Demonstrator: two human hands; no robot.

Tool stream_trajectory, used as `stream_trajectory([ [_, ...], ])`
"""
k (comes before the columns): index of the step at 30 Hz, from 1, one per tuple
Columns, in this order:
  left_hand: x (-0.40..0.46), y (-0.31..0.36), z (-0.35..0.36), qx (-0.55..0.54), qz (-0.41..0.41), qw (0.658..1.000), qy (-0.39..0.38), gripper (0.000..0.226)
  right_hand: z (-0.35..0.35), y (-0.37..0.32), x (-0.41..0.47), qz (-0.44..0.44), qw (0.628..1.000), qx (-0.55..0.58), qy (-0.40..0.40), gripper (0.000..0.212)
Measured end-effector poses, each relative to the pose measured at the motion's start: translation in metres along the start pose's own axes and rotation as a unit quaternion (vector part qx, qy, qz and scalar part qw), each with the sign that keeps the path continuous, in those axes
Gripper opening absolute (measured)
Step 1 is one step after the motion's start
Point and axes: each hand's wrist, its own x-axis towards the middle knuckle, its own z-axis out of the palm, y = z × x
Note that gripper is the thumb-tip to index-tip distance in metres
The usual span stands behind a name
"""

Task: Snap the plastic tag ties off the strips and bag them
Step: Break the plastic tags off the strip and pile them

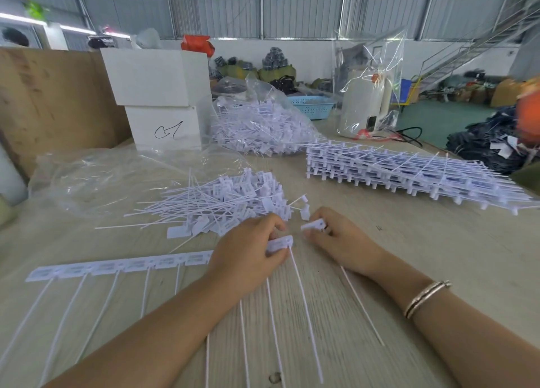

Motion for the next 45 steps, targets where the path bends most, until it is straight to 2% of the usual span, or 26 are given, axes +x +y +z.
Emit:
stream_trajectory([
  [2,0.000,0.002,0.000,0.066,-0.013,0.998,0.006,0.022,0.005,-0.001,0.000,-0.036,0.991,-0.125,-0.017,0.014],
  [3,0.000,0.003,0.000,0.095,-0.017,0.995,0.011,0.022,0.005,-0.002,0.000,-0.025,0.989,-0.142,-0.021,0.012],
  [6,0.000,0.003,-0.002,0.123,-0.038,0.992,0.014,0.027,0.001,-0.006,-0.002,0.013,0.997,-0.080,-0.009,0.016],
  [9,0.001,0.002,-0.001,0.121,-0.052,0.991,0.003,0.032,0.001,-0.017,-0.004,0.002,0.998,0.004,0.070,0.008],
  [10,0.002,0.003,0.000,0.116,-0.052,0.992,0.002,0.032,0.003,-0.021,-0.005,-0.007,0.997,0.006,0.074,0.010],
  [14,0.002,0.009,-0.001,0.095,-0.016,0.995,0.000,0.031,0.013,-0.026,-0.007,-0.035,0.999,-0.029,-0.005,0.012],
  [18,0.002,0.007,-0.010,0.045,0.010,0.998,-0.032,0.021,0.003,-0.020,-0.006,0.000,0.993,0.121,-0.007,0.015],
  [20,0.001,0.004,-0.014,0.038,0.004,0.998,-0.047,0.014,0.000,-0.020,-0.008,0.014,0.988,0.151,0.002,0.017],
  [23,-0.001,0.003,-0.010,0.051,-0.007,0.997,-0.063,0.017,0.000,-0.021,-0.008,0.013,0.992,0.127,-0.012,0.021],
  [27,0.001,0.002,-0.002,0.063,-0.016,0.997,-0.030,0.019,0.000,-0.025,-0.011,0.031,0.993,0.107,-0.040,0.019],
  [31,0.001,0.000,0.001,0.055,-0.006,0.998,-0.002,0.022,0.004,-0.026,-0.013,0.002,0.998,0.036,-0.055,0.021],
  [34,0.001,-0.002,0.000,0.035,-0.014,0.999,0.004,0.019,0.004,-0.026,-0.012,-0.025,0.996,0.075,-0.037,0.008],
  [37,0.001,-0.005,0.000,0.004,-0.016,1.000,0.002,0.019,0.004,-0.024,-0.012,-0.042,0.994,0.092,-0.034,0.007],
  [45,0.003,-0.011,0.002,-0.066,-0.031,0.997,0.005,0.016,0.003,-0.024,-0.011,-0.080,0.993,0.077,-0.039,0.015],
])
